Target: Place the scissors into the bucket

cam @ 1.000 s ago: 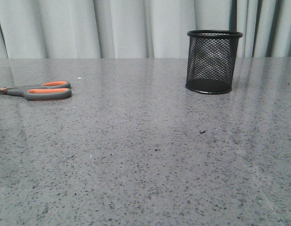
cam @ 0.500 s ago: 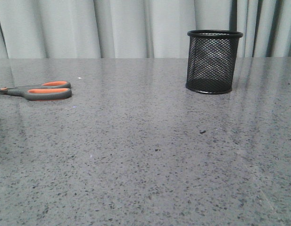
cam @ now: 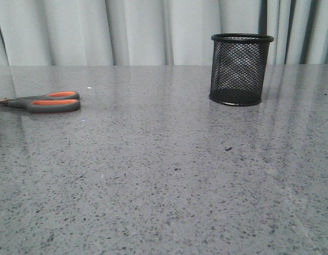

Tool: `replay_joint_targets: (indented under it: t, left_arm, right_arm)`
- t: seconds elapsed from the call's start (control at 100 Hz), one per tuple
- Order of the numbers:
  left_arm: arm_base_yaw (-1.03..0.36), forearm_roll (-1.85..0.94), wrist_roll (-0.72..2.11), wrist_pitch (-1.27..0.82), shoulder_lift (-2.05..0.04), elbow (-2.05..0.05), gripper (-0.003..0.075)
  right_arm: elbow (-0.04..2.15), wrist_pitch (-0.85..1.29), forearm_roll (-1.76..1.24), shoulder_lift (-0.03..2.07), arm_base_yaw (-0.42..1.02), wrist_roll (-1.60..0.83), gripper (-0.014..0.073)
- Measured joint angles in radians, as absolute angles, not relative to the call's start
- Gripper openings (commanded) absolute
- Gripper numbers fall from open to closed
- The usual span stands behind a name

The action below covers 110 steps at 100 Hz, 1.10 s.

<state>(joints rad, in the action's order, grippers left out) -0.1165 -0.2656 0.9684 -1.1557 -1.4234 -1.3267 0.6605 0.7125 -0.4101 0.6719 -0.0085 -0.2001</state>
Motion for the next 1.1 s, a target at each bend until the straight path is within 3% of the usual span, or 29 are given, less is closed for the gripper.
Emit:
replay_joint_targets:
  t: [0.4, 1.1]
  left_arm:
    - [-0.116, -0.261, 1.320, -1.183, -1.709, -1.482, 0.0411]
    - [-0.116, -0.242, 1.372, -1.188, -1.865, -1.531, 0.0410]
  right_arm:
    - [0.661, 0.713, -0.410, 0.672, -0.009, -0.216, 0.0421]
    - [0.661, 0.713, -0.410, 0.672, -0.009, -0.223, 0.0421]
